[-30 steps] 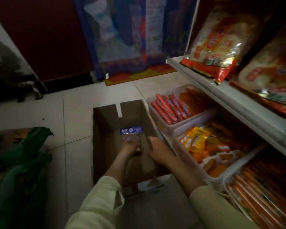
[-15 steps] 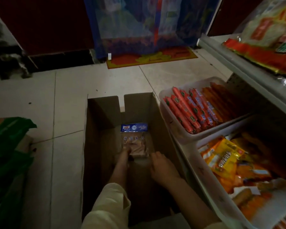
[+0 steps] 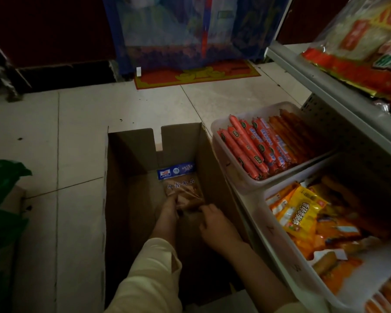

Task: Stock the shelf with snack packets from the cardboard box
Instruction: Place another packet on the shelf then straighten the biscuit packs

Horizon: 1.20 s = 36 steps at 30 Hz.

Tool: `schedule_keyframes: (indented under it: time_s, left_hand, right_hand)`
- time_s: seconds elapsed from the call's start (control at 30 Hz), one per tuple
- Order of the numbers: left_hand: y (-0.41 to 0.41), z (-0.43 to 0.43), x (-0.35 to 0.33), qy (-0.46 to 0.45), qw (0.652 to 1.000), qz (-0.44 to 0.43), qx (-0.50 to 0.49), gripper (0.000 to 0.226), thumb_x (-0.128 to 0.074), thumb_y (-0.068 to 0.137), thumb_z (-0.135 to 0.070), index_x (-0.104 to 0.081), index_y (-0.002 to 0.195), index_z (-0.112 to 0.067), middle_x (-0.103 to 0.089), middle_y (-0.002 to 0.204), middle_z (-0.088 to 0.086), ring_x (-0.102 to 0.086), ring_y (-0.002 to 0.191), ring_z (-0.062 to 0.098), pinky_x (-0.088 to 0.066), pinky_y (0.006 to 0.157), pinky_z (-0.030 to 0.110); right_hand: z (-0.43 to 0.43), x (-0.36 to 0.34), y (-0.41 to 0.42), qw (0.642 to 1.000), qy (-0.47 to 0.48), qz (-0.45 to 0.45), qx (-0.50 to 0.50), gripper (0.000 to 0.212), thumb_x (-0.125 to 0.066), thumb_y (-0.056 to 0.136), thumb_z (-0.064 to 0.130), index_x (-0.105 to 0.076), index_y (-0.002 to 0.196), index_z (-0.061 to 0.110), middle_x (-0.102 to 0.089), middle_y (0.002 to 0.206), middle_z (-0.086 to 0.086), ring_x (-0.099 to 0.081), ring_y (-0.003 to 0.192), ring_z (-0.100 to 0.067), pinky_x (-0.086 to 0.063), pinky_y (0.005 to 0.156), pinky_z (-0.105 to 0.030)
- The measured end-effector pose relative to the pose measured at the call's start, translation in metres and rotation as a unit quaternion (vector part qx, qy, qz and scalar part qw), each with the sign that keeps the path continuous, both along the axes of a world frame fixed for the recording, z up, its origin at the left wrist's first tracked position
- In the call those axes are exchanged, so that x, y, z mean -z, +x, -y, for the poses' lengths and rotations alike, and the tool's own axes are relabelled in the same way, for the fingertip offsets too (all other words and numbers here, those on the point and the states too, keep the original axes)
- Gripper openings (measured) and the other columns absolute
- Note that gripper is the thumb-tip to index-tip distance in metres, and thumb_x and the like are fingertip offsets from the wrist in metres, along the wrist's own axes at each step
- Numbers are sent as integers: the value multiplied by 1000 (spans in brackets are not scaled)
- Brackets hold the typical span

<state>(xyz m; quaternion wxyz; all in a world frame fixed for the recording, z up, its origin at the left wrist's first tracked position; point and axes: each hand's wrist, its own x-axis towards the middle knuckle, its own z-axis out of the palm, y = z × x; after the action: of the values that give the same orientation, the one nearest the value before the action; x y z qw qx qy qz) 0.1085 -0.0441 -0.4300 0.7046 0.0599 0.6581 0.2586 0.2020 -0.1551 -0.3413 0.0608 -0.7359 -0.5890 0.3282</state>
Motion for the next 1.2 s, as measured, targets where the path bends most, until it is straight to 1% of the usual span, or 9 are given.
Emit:
schedule_keyframes:
  time_s: [0.07, 0.17, 0.37, 0.5, 0.63, 0.8, 0.9, 1.03, 1.2]
  left_hand:
    - [4, 2, -24, -14, 999, 23, -18, 29, -56, 93, -25, -59, 113, -4, -63, 107, 16, -61, 86, 27, -50, 93, 37]
    - [2, 0, -34, -34, 998, 45, -34, 36, -53, 94, -23, -54, 126, -4, -58, 126, 18, -57, 113, 31, -46, 100, 39]
    - [6, -1, -38, 5, 996, 88, -29, 43, -58, 93, -21, -49, 131, -5, -56, 129, 20, -55, 117, 35, -47, 98, 42]
    - [7, -2, -42, 31, 999, 32, 29, 39, -51, 96, -21, -48, 131, -5, -57, 125, 18, -58, 102, 30, -49, 79, 34]
    - [3, -3, -56, 38, 999, 22, 27, 39, -47, 97, -20, -47, 134, -7, -58, 86, 9, -57, 76, 20, -50, 65, 27]
    - [-2, 15, -99, 46, 999, 26, -6, 36, -48, 97, -14, -47, 132, -6, -60, 115, 14, -51, 124, 26, -46, 92, 33]
    - [-6, 29, -119, 67, 996, 25, -53, 33, -50, 96, -14, -49, 129, -8, -59, 120, 10, -56, 118, 27, -54, 67, 29]
    - [-11, 45, -151, 147, 984, 24, -96, 37, -57, 92, -14, -50, 128, -9, -63, 119, 14, -63, 105, 27, -55, 67, 32]
    - [-9, 76, -210, 261, 960, 70, -72, 31, -60, 90, -16, -60, 118, -3, -70, 101, 14, -69, 85, 20, -57, 62, 23]
  right_hand:
    - [0, 1, 0, 1000, 2, -3, 1, 45, -45, 97, 17, -38, 141, 18, -36, 146, -2, -38, 133, -20, -32, 110, -32]
    - [0, 5, 1, 1000, -9, -3, 7, 45, -45, 97, 19, -38, 141, 19, -37, 145, -1, -39, 132, -19, -33, 109, -31]
    - [-2, 5, 0, 999, -3, -24, 23, 42, -45, 97, 18, -42, 138, 16, -40, 140, -3, -43, 127, -19, -35, 106, -30]
    - [-2, -4, -2, 996, 15, -77, 53, 33, -46, 98, 19, -50, 131, 17, -46, 134, 0, -48, 120, -15, -36, 100, -25]
    - [-2, -18, 1, 990, 33, -120, 73, 32, -50, 95, 15, -54, 128, 16, -50, 131, -2, -51, 120, -17, -38, 99, -25]
    - [-2, -40, 6, 977, 24, -171, 127, 34, -54, 93, 17, -55, 127, 18, -56, 129, -2, -57, 112, -15, -43, 92, -23]
    - [2, -53, 7, 960, 30, -215, 176, 31, -54, 93, 19, -56, 124, 17, -61, 123, -5, -57, 110, -19, -45, 96, -32]
    - [7, -72, 5, 918, 30, -317, 235, 44, -53, 94, 39, -51, 130, 15, -57, 128, -2, -54, 116, -20, -42, 102, -37]
    - [12, -112, 16, 784, 56, -542, 296, 40, -53, 93, 40, -50, 127, 19, -58, 123, -10, -56, 109, -24, -47, 94, -36]
